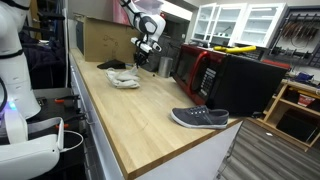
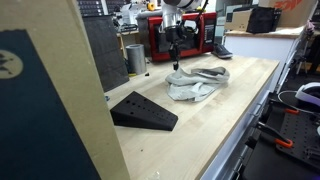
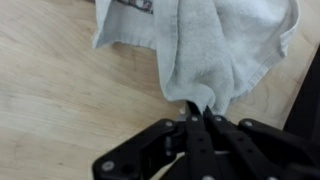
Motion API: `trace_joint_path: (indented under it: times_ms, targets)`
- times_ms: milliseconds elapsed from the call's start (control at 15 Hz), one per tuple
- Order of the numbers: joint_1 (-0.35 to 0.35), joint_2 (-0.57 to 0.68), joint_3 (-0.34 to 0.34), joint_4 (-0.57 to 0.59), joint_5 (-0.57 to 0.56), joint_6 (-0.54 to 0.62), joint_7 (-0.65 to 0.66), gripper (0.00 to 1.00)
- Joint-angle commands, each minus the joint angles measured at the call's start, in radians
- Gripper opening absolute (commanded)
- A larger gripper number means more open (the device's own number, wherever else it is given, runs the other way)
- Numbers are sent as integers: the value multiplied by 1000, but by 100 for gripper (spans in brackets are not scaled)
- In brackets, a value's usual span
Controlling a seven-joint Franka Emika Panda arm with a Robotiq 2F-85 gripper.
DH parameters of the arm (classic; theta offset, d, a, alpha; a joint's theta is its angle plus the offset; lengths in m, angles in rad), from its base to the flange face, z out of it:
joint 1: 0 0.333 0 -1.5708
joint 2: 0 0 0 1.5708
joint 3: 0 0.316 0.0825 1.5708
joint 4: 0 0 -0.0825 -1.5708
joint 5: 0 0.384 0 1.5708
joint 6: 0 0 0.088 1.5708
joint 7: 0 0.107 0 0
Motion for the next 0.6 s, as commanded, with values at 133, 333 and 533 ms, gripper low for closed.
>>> trace_joint_path:
  times_ms: [133, 333, 533]
  targets:
    - [-13, -211, 15, -228, 14, -30, -182, 1]
    - [-5, -292, -1, -307, 12, -78, -275, 1]
    - [20, -360, -11, -370, 4, -159, -323, 1]
